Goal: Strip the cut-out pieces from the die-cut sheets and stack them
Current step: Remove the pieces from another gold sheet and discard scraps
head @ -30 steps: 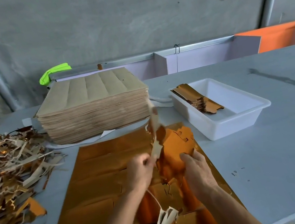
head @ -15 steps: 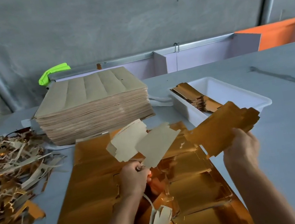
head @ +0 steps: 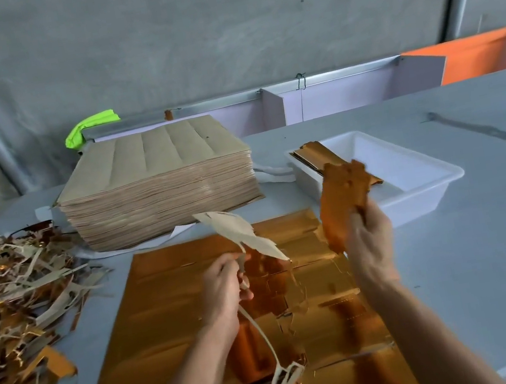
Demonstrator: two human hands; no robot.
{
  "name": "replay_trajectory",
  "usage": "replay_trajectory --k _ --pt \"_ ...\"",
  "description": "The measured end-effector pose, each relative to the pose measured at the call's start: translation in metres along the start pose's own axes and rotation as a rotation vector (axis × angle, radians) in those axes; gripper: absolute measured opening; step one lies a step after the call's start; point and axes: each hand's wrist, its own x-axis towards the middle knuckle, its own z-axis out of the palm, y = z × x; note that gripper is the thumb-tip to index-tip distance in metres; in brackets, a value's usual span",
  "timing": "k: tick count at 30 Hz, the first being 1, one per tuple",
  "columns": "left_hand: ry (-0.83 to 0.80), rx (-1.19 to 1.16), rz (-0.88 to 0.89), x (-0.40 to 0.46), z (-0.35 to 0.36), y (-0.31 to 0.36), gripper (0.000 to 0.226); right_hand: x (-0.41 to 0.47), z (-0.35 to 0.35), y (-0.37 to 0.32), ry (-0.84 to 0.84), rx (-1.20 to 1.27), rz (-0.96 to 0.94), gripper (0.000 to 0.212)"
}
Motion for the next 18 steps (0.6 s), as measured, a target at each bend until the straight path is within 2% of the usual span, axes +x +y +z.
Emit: replay_trajectory --k 4,8,12,18 --pt "-0.057 -0.033 0.081 -0.005 0.004 0.022 0.009 -0.008 0.027 0.015 -0.223 -0.167 -0.099 0.027" --pt "-0.160 -0.019 0.184 -0.012 0.007 0.035 0.019 -0.022 0.045 0.013 -0.439 -0.264 -0.210 0.026" --pt "-0.236 -0.128 0.174 -0.015 0.006 0.046 0.024 -0.035 0.049 0.016 -0.599 -0.279 -0.316 0.033" --pt "-0.163 -0.257 0.083 -0.013 0.006 0.051 0.025 -0.040 0.048 0.020 -0.747 -0.279 -0.384 0.044"
